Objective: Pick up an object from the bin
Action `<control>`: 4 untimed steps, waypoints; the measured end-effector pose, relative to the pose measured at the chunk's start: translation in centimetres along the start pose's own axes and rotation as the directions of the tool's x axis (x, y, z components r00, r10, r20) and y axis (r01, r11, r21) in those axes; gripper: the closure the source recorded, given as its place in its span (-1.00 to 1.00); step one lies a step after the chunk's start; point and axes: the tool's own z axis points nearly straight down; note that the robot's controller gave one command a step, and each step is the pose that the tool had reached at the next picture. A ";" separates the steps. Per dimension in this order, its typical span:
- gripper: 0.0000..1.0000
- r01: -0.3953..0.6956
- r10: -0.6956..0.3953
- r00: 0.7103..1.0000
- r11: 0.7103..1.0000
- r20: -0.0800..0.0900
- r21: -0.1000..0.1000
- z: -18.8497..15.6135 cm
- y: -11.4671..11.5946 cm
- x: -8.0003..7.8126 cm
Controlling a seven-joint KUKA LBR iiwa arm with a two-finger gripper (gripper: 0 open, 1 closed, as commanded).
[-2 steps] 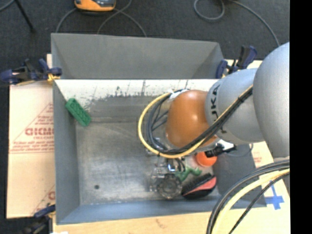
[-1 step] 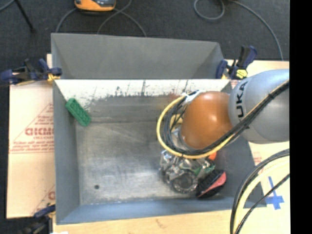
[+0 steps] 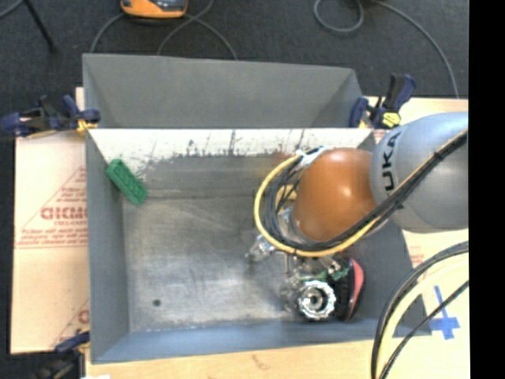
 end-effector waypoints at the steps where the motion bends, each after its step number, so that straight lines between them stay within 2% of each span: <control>1: -1.00 -0.001 0.001 1.000 1.000 0.000 0.000 0.0 0.0 0.0; 2: -1.00 0.037 -0.037 0.999 0.999 0.001 0.002 0.3 0.6 -0.8; 3: 1.00 0.100 -0.100 0.995 0.995 -0.005 -0.001 -7.4 -6.2 5.2; 4: 1.00 0.099 -0.099 0.995 0.995 -0.004 -0.001 -7.5 -6.2 5.1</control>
Offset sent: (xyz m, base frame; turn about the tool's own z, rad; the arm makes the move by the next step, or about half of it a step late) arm 0.0097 0.0333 -0.0085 -0.1215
